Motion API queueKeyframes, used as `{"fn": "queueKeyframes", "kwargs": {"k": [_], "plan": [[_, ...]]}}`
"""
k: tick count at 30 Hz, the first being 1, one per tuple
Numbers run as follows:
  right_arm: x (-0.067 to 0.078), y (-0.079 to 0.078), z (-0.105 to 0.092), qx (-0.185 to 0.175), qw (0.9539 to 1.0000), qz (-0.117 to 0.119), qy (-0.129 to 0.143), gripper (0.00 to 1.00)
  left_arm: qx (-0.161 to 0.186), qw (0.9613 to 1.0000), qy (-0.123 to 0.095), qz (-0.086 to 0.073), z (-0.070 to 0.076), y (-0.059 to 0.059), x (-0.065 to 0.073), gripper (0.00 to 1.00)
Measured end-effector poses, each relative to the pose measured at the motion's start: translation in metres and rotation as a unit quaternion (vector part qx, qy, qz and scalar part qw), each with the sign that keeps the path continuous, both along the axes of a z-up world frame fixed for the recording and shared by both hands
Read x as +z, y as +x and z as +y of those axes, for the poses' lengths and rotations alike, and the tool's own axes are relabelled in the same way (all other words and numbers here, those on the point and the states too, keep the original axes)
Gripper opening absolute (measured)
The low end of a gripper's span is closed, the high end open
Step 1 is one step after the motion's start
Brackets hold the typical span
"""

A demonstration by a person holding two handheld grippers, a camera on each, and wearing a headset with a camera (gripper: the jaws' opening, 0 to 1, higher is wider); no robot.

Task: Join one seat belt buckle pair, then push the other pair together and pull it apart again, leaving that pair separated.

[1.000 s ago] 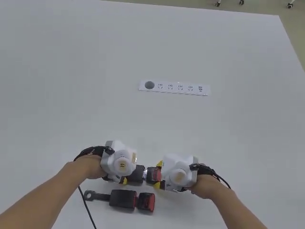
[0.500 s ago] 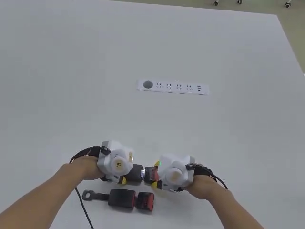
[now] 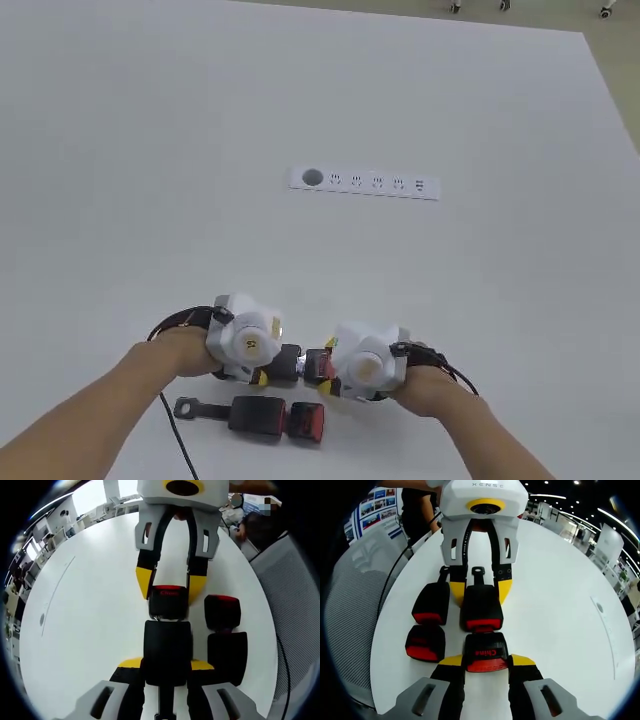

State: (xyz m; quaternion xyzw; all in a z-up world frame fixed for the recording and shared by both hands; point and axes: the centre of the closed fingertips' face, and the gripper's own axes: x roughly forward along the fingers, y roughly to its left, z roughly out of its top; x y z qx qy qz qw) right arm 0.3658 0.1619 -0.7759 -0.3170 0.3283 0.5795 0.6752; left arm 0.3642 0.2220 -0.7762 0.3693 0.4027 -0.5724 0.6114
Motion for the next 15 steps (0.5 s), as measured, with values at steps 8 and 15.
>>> {"fn": "queueKeyframes", "kwargs": {"k": [8, 15], "plan": [[-0.0006, -0.0001, -0.0003, 0.005, 1.0, -0.001, -0.003, 0.29, -0.001, 1.0, 0.008, 0.003, -0.0018, -0.0016, 0.0043, 0.32], [-0.0006, 0.0, -0.0051, 0.011, 0.9999, -0.004, -0.01, 0.3, -0.014, 0.9996, 0.023, 0.007, -0.0003, -0.0023, 0.006, 0.32]]}}
